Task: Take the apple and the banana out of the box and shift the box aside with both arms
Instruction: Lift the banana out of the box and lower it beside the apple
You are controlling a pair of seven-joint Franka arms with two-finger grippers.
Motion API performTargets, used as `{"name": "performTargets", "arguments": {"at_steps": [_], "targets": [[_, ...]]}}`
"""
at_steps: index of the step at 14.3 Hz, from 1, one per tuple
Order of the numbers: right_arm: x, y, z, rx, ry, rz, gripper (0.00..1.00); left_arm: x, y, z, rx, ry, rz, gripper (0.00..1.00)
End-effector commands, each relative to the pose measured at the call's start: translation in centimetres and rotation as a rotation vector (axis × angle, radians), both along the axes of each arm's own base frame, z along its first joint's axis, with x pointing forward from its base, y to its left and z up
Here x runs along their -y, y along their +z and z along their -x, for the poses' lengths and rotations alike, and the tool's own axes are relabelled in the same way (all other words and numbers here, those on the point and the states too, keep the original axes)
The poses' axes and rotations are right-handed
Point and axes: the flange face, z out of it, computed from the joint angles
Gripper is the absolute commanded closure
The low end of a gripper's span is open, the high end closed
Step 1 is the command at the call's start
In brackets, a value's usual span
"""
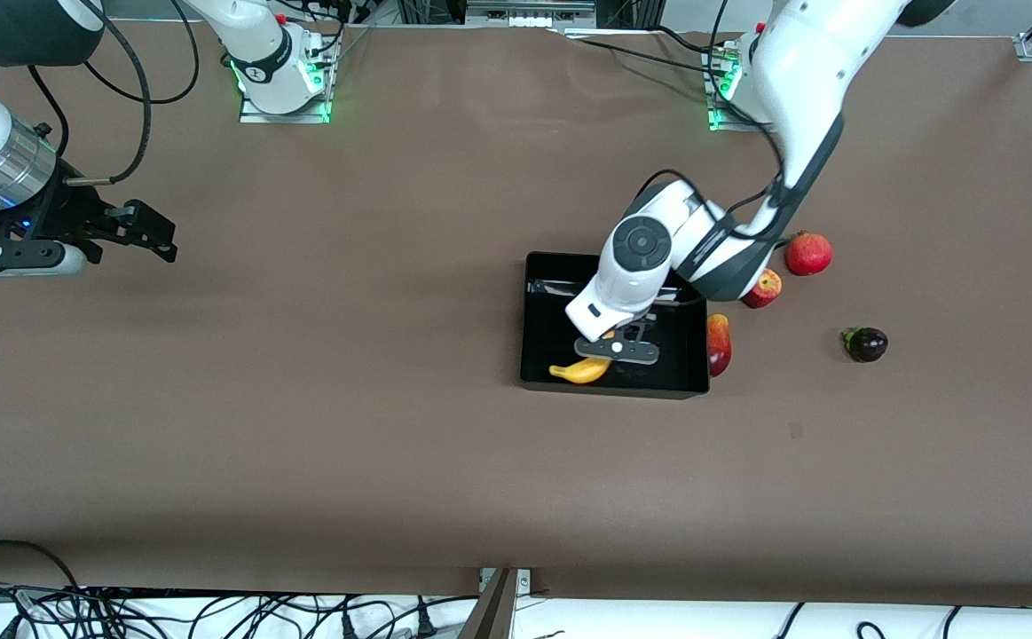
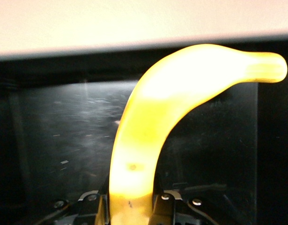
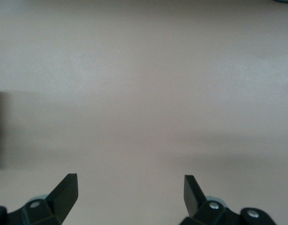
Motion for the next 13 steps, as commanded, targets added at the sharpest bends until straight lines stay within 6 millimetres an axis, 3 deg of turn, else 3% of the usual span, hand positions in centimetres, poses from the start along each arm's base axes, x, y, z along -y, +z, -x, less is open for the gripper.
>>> {"name": "performTargets", "arguments": {"at_steps": [1,3,5,9,10,13], "targets": [[-0.1,0.3,-0.1,-0.001,-0.009,0.002,0.00,-4.4,6.0,-0.8,-0.014,0.090,-0.020,1.00],[-0.1,0.3,-0.1,-0.001,-0.007,0.002,0.00,-7.5,8.9,-1.0,-0.037,0.129,-0.075,1.00],[-0.1,0.3,-0.1,-0.001,-0.007,0.002,0.00,-12.6,9.3,-2.2,-0.085,0.209,-0.114,1.00],[-0.1,0.3,-0.1,-0.001,-0.007,0.002,0.00,-22.0,7.0,-4.0,-0.164,0.348,-0.143,1.00],[-0.1,0.3,-0.1,-0.001,-0.009,0.002,0.00,-23.5,6.0,-4.4,-0.175,0.345,-0.147,1.00],[-0.1,0.3,-0.1,-0.001,-0.009,0.002,0.00,-30.3,2.8,-5.6,-0.211,0.167,-0.102,1.00]]}}
